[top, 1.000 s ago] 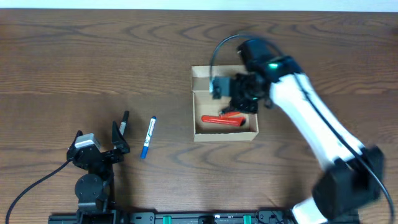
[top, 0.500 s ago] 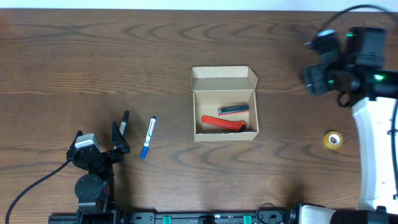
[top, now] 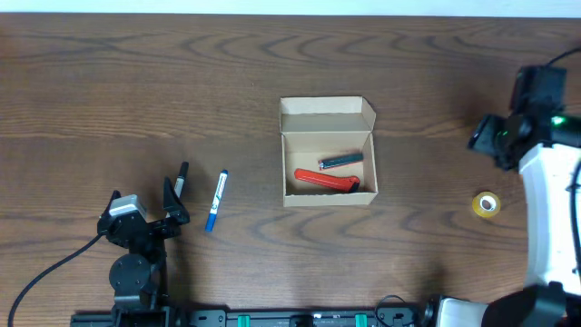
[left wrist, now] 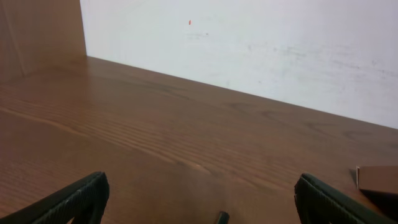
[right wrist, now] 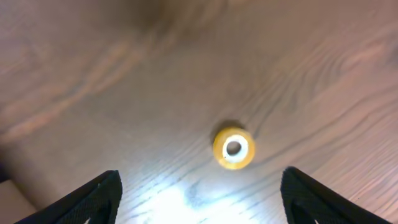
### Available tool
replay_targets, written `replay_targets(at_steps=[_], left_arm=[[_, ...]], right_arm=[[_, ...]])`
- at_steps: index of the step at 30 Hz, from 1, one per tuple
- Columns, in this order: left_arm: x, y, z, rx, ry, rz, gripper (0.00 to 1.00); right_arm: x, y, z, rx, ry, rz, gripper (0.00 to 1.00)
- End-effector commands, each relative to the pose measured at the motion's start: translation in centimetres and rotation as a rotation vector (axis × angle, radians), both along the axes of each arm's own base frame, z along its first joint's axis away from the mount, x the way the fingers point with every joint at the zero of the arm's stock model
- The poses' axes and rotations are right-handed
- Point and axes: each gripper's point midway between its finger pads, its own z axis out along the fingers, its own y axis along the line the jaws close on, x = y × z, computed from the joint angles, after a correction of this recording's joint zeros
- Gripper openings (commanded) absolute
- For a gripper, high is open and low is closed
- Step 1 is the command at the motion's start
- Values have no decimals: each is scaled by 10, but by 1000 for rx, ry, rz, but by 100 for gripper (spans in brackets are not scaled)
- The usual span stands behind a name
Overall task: Pack container
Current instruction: 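Move the right gripper over the yellow tape roll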
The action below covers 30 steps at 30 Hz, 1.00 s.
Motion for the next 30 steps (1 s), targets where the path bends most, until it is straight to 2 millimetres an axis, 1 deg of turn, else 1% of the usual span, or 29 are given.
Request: replay_targets(at_steps=[1,4,7,11,15,22,30], left_arm=[[-1,2,-18,-6,52,10,95],[-1,2,-18,-6,51,11,95],[-1,2,-18,-6,51,11,95],[-1,2,-18,-6,52,10,95],[-1,2,-18,-6,51,10,95],[-1,2,-18,-6,52,10,95],[-1,2,-18,-6,51,10,95]], right_arm=[[-18,0,-46,36,64,-101,80],[-26,2,-73,75,75,-114,80],[-35,1,-90,106,82,-153,80],[-41,-7,-95,107,86,-184,80],[-41,-14,-96,107,74,-205,80],[-41,-14,-112,119,109,-208,79],[-36,-12,-131,145,138,-205,80]])
